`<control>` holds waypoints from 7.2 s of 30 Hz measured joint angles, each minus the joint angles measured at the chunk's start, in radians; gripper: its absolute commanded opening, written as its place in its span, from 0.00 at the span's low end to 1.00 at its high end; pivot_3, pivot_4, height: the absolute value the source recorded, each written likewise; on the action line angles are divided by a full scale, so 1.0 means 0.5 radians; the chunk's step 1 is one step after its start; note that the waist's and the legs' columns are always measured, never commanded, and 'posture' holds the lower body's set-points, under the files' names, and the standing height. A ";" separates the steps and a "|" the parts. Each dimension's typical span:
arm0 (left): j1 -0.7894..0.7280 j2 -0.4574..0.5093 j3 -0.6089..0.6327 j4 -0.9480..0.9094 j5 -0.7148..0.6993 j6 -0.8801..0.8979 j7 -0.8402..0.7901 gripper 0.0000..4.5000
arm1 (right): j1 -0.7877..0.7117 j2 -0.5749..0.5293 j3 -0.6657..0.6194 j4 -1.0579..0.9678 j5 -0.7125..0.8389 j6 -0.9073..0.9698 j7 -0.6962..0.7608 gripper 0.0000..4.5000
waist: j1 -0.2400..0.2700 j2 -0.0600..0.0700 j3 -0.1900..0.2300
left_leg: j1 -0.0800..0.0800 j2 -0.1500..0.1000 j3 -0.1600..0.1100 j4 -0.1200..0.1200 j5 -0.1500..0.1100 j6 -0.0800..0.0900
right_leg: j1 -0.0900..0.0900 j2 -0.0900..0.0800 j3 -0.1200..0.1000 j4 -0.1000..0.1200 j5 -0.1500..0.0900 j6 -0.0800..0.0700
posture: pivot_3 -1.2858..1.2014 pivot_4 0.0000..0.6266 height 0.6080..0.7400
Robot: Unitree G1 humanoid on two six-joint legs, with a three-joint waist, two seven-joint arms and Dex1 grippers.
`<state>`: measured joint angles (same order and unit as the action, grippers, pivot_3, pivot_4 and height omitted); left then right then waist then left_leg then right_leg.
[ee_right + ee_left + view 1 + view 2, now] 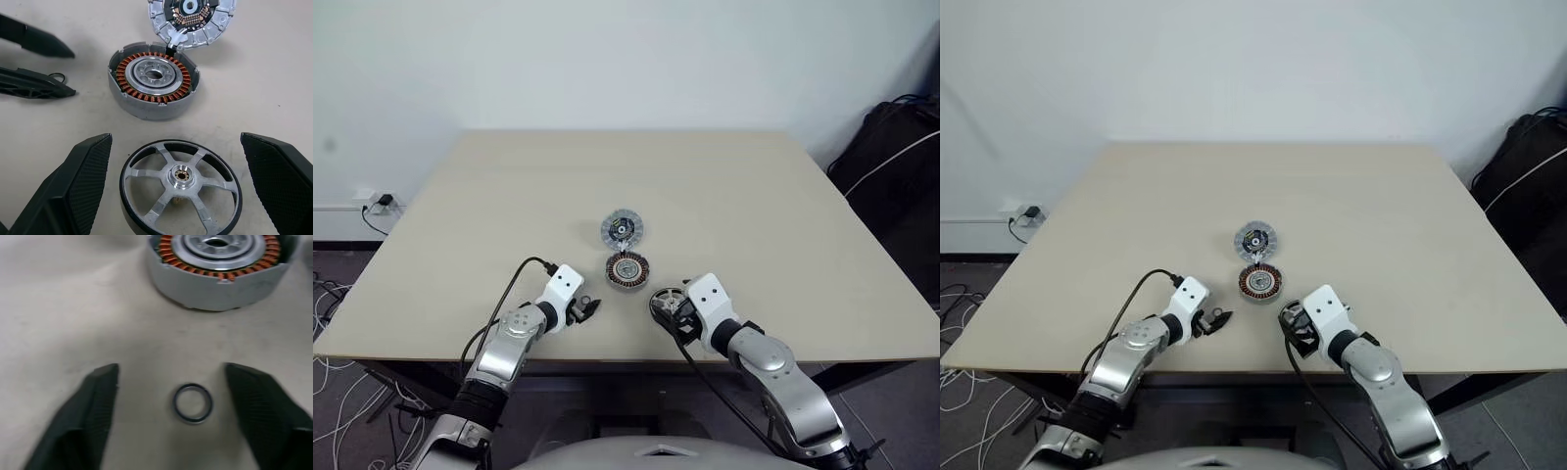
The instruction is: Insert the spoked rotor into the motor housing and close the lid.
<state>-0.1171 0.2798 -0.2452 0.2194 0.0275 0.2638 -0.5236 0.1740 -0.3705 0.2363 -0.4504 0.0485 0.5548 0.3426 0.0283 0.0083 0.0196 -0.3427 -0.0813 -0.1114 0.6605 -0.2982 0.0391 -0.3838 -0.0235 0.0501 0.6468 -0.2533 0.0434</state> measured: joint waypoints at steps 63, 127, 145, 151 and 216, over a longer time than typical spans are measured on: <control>-0.701 -0.519 0.039 0.833 -0.024 -0.426 0.057 0.62 | -0.023 0.070 0.014 0.006 -0.015 -0.044 -0.026 1.00 | 0.000 -0.005 0.002 | -0.006 -0.005 -0.001 0.004 0.003 -0.005 | -0.003 -0.002 0.001 -0.002 0.007 -0.005 | 0.52 0.00 1.00; 0.573 -0.226 0.011 -0.485 -0.096 -0.413 0.171 0.00 | -1.418 0.411 0.424 1.600 -0.404 0.161 0.280 0.00 | -0.050 0.004 -0.003 | -0.002 -0.008 0.000 0.001 0.007 -0.008 | -0.017 -0.003 0.003 0.030 0.007 -0.016 | 0.52 0.00 1.00; 0.535 -0.233 -0.010 -0.444 -0.096 -0.413 0.154 0.00 | -1.357 0.427 0.437 1.492 -0.434 0.174 0.246 0.00 | -0.068 0.005 -0.003 | -0.002 -0.007 0.000 0.001 0.007 -0.008 | -0.018 -0.003 0.003 0.029 0.006 -0.016 | 0.52 0.00 1.00; 0.532 -0.235 -0.011 -0.435 -0.096 -0.414 0.154 0.00 | -1.356 0.496 0.440 1.528 -0.435 0.126 0.225 0.00 | -0.079 0.005 -0.003 | -0.002 -0.008 0.000 0.001 0.007 -0.008 | -0.018 -0.003 0.003 0.029 0.006 -0.016 | 0.52 0.00 1.00; 0.518 -0.219 -0.027 -0.384 -0.098 -0.369 0.047 0.00 | -1.151 0.461 0.237 1.231 -0.273 0.099 0.148 0.00 | -0.076 0.004 0.003 | -0.005 -0.007 -0.001 0.000 0.008 -0.007 | -0.018 -0.003 0.002 0.026 0.005 -0.016 | 0.52 0.00 1.00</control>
<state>0.1418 0.1704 -0.2586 0.0273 -0.0217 0.0794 -0.5003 -0.4014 -0.1399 0.3547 0.1650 -0.0879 0.6041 0.4166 -0.0098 0.0101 0.0212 -0.3453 -0.0847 -0.1120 0.6603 -0.2942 0.0356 -0.3931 -0.0250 0.0512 0.6597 -0.2508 0.0354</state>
